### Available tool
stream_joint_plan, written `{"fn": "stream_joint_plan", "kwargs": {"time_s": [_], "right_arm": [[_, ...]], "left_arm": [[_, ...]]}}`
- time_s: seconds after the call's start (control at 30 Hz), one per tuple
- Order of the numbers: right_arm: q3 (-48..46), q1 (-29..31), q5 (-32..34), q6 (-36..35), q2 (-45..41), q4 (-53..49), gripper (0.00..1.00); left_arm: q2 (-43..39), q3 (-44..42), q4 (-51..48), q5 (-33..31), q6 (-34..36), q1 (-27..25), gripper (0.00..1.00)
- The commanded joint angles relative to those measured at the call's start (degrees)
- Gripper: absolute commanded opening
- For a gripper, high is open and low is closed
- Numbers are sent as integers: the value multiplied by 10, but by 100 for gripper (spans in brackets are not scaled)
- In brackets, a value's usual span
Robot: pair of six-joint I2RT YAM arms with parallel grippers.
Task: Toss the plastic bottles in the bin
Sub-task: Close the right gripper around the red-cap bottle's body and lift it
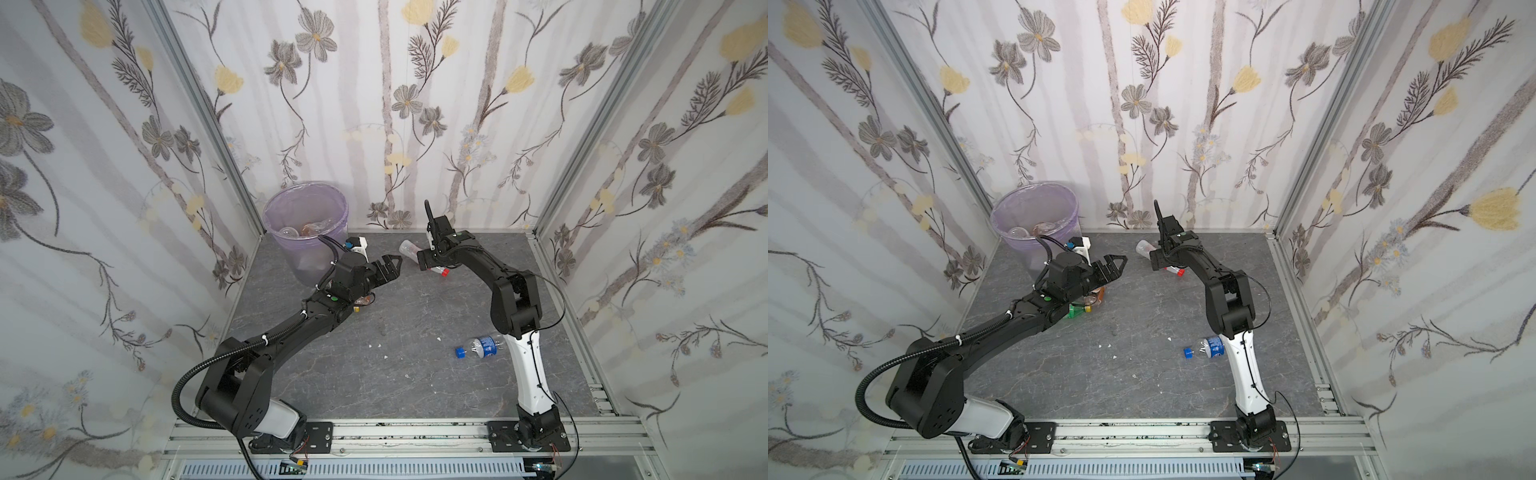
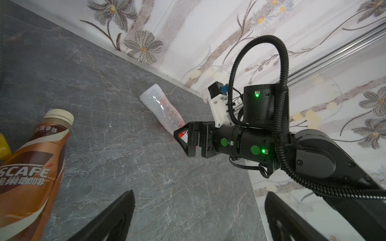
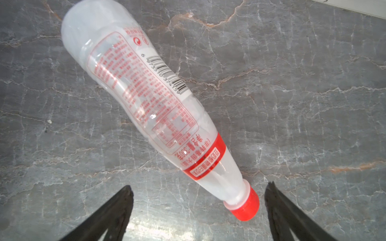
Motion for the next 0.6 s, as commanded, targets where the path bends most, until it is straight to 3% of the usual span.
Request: {"fn": "stream_joint_plan", "kwargs": {"time_s": [0.0,0.57], "right_arm": [[15,3,4,-18,15,-8,95],[24,11,6,-27,55,-20,80]], "left_arm": [[10,11,22,11,4,3,100],[20,7,25,12,9,11,100]]}}
